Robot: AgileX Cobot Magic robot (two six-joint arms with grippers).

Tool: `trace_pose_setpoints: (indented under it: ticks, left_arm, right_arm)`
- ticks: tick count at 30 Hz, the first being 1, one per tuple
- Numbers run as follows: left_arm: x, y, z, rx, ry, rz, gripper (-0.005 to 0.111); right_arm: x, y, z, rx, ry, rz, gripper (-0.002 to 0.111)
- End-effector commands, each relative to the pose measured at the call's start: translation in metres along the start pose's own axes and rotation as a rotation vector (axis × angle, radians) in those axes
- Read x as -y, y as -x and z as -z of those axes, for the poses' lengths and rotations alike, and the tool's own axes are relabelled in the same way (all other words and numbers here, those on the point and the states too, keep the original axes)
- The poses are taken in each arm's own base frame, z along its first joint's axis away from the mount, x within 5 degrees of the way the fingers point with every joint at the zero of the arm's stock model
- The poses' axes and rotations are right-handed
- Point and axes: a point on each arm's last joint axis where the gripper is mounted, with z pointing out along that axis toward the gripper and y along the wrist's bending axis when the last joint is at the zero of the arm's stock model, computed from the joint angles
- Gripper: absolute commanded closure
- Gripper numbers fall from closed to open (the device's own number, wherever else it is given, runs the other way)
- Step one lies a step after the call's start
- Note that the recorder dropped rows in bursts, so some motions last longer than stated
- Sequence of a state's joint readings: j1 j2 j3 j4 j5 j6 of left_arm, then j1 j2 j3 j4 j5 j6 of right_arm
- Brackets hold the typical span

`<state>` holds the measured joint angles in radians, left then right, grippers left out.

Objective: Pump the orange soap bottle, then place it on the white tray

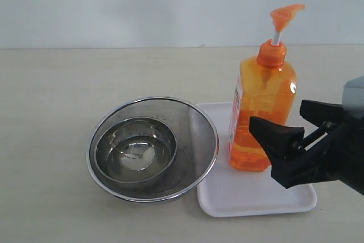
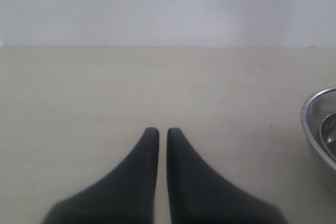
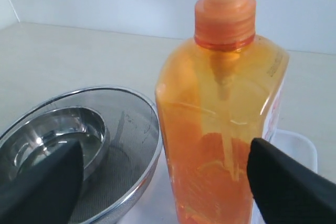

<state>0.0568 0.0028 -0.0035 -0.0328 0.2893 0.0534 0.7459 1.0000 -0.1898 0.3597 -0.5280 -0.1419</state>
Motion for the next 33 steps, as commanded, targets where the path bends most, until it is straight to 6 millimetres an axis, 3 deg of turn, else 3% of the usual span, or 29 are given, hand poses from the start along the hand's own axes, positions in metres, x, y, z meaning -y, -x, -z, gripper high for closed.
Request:
trace_pose_setpoints:
  ticks: [1,7,16,22,25,33]
  left_arm:
    - [0.000,-0.001,0.000,0.004,0.003,0.012,0.102]
    - [0.000,-0.001,0.000,0.004,0.003,0.012,0.102]
    - [0.000,-0.001,0.000,0.004,0.003,0.012,0.102]
    - [0.000,-0.001,0.000,0.004,0.003,0.012,0.102]
    - [0.000,-0.001,0.000,0.004,0.003,0.012,0.102]
    - [0.000,-0.001,0.000,0.004,0.003,0.012,0.102]
  right_arm:
    - [0.000,0.004,0.000,0.047,-0.006,0.031,0.031]
    - [0.002,0.003,0.001,0.047,-0.020,0.025,0.031]
    - [0.011,-0.016,0.013,0.096,-0.053,-0.002,0.031]
    - [-0.013,-0.018,0.017,0.106,0.132,-0.047,0.031]
    - [-0.005,-0.021,0.017,0.077,0.040,-0.172,0.031]
    - [-0.006,-0.018,0.017,0.107,0.052,-0.207,0.031]
